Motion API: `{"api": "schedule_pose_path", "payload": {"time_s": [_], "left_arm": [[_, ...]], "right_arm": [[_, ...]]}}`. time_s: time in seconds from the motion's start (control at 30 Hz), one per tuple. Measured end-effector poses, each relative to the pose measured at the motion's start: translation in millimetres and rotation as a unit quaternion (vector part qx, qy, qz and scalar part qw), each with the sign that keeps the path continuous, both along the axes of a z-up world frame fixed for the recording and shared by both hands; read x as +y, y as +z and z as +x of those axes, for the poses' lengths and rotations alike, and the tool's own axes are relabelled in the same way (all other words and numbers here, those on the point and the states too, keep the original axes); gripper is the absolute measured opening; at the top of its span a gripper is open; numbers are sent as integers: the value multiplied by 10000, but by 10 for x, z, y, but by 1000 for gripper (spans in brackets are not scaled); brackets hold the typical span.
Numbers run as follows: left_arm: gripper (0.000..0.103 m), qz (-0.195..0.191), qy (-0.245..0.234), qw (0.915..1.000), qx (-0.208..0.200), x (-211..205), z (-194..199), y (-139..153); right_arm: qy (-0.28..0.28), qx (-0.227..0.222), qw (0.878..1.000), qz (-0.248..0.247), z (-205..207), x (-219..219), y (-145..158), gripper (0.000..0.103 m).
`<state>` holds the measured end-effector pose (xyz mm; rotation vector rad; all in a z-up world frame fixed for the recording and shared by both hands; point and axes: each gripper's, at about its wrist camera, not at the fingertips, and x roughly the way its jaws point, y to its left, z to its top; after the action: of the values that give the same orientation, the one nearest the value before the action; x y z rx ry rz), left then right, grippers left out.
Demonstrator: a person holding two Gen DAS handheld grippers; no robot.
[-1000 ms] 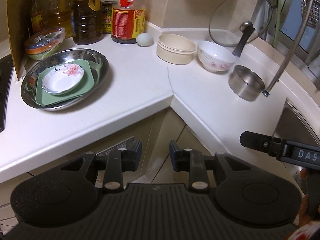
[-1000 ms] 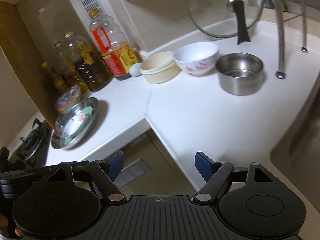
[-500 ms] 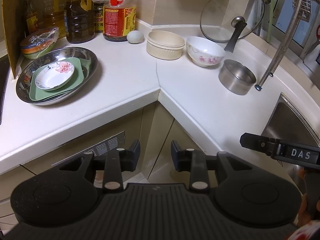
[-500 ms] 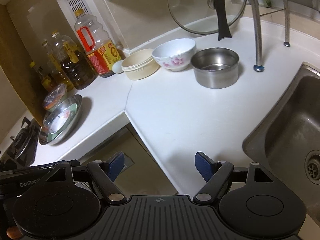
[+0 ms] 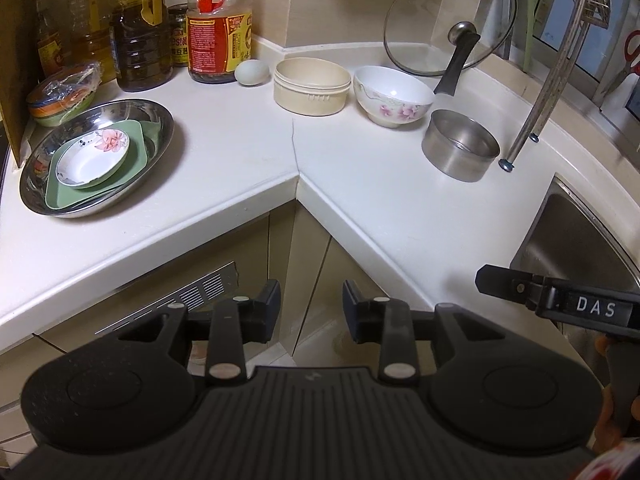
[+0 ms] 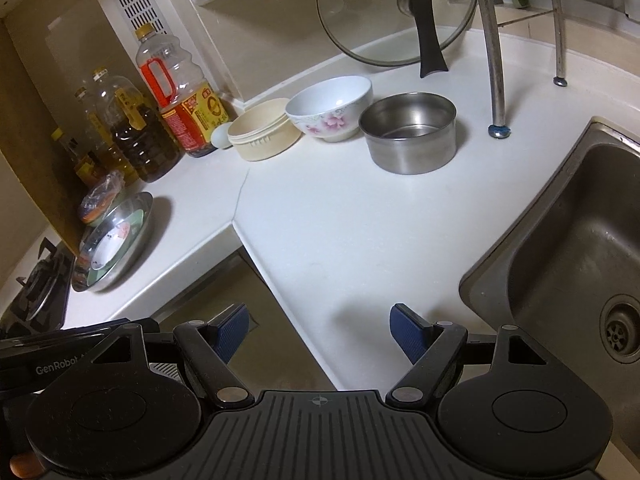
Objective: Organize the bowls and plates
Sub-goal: 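Withdraw both grippers from the tray toward the sink, then move both grippers toward the cream bowl beside the white floral bowl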
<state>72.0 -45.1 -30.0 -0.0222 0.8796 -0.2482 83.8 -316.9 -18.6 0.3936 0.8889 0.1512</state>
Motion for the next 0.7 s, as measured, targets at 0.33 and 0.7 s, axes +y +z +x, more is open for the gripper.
{"api": "schedule_pose_path", "payload": {"time_s": [0.33, 0.7], "left_arm": [[35, 43, -185, 9998, -11, -8, 238, -18], [35, -2, -455, 9990, 32, 84, 851, -84]], "right_arm": [[-34, 55, 9998, -162, 163, 66, -45, 77], [-156, 105, 9988, -454, 660, 258, -106, 77]]}}
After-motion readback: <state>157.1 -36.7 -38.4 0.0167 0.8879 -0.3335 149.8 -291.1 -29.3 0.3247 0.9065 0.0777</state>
